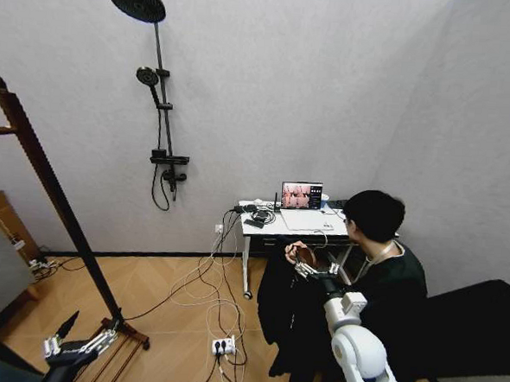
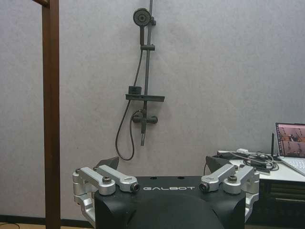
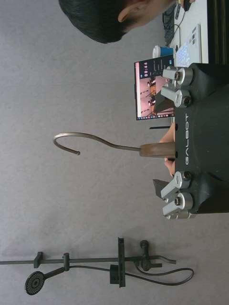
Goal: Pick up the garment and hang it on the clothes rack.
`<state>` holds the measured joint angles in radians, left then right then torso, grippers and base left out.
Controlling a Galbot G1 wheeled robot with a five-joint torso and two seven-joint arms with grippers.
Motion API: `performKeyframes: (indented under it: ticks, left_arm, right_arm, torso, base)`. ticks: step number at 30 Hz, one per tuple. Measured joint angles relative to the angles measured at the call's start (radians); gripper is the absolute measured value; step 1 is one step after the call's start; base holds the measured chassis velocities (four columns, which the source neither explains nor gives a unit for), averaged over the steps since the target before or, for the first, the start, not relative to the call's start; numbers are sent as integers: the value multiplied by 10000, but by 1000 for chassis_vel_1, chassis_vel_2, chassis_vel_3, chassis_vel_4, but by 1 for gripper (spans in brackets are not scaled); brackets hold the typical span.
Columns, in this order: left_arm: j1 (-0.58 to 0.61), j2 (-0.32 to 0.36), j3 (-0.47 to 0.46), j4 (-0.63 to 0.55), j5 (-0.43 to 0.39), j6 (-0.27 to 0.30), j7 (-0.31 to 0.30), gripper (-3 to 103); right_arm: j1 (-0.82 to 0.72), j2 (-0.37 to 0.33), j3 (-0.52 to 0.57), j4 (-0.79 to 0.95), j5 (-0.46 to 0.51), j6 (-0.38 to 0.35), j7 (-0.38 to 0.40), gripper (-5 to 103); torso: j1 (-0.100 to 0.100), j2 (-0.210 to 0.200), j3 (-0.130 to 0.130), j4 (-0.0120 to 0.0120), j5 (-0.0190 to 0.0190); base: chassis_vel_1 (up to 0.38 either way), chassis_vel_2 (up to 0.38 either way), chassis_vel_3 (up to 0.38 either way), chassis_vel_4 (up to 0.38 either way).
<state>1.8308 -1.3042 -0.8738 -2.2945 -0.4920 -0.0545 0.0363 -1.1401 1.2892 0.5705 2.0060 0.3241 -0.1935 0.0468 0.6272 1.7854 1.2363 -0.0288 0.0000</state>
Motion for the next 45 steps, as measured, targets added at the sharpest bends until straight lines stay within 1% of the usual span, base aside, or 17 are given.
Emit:
performKeyframes:
  ticks: [2, 3, 5, 6, 8, 9, 12, 14, 16, 17, 19, 20, 32, 37, 40, 42, 45]
  left_arm:
    - [0, 0, 0, 0, 0, 0, 0, 100]
    - [0, 0, 0, 0, 0, 0, 0, 100]
    - [0, 0, 0, 0, 0, 0, 0, 100]
    - [0, 0, 0, 0, 0, 0, 0, 100]
    - [0, 0, 0, 0, 0, 1, 0, 100]
    - [0, 0, 0, 0, 0, 1, 0, 100]
    - [0, 0, 0, 0, 0, 0, 0, 100]
    - [0, 0, 0, 0, 0, 0, 0, 100]
    - [0, 0, 0, 0, 0, 0, 0, 100]
    - [0, 0, 0, 0, 0, 0, 0, 100]
    - [0, 0, 0, 0, 0, 0, -2, 100]
    - [0, 0, 0, 0, 0, 0, 0, 100]
    - [0, 0, 0, 0, 0, 0, 0, 100]
    - [0, 0, 0, 0, 0, 0, 0, 100]
    - [0, 0, 0, 0, 0, 0, 0, 100]
    - [0, 0, 0, 0, 0, 0, 0, 100]
    - [0, 0, 0, 0, 0, 0, 0, 100]
  right_arm:
    - [-8, 31, -66, -89, 4, 33, -17, 72]
    - [-8, 31, -66, -89, 4, 33, -17, 72]
    - [-29, 58, -102, -148, 67, 77, -28, 61]
    - [-29, 58, -102, -148, 67, 77, -28, 61]
    - [-30, 46, -111, -149, 149, 114, -33, 51]
    - [-30, 46, -111, -149, 149, 114, -33, 51]
    - [-19, 11, -96, -139, 284, 138, -35, 34]
    - [-18, 10, -96, -116, 334, 145, -35, 34]
    - [-22, 27, -131, 30, 478, 159, 8, 24]
    - [-22, 27, -131, 30, 478, 159, 8, 24]
    - [-32, 43, -184, 133, 596, 156, 63, 13]
    - [-33, 46, -205, 171, 623, 155, 60, 10]
    - [-43, 60, -303, 315, 701, 185, 56, 10]
    - [97, -35, -612, 153, 402, 610, -157, 10]
    - [184, -66, -768, 48, 326, 725, -252, 10]
    - [470, -120, -1128, -214, 174, 954, -421, 10]
    - [670, -155, -1376, -348, 152, 1067, -496, 10]
  torso:
    - [0, 0, 0, 0, 0]
    - [0, 0, 0, 0, 0]
    - [0, 0, 0, -1, 0]
    - [0, 0, 0, -1, 0]
    - [0, 0, 0, -1, 0]
    - [0, 0, 0, -1, 0]
    - [0, 0, -1, 0, 0]
    - [0, 0, 0, -1, 0]
    - [0, 0, -1, -1, 0]
    - [0, 0, -1, -1, 0]
    - [0, 0, 0, -2, 0]
    - [0, 0, 0, -2, 1]
    - [0, 0, 0, -1, 1]
    - [0, 0, 0, 0, 0]
    - [0, 1, -1, -1, 0]
    - [0, 1, 0, 1, 0]
    - [0, 1, -1, 1, 0]
  base:
    - [0, 0, 0, 0]
    - [0, 0, 0, 0]
    - [0, 0, 0, 0]
    - [0, 0, 0, 0]
    - [0, 0, 0, 0]
    - [0, 0, 0, 0]
    - [0, 0, 0, 0]
    - [0, 0, 0, 0]
    - [0, 0, 0, 0]
    - [0, 0, 0, 0]
    - [0, 0, 0, 0]
    - [0, 0, 0, 0]
    - [0, 0, 0, 0]
    - [0, 0, 0, 0]
    - [0, 0, 0, 0]
    - [0, 0, 0, 0]
    - [0, 0, 0, 0]
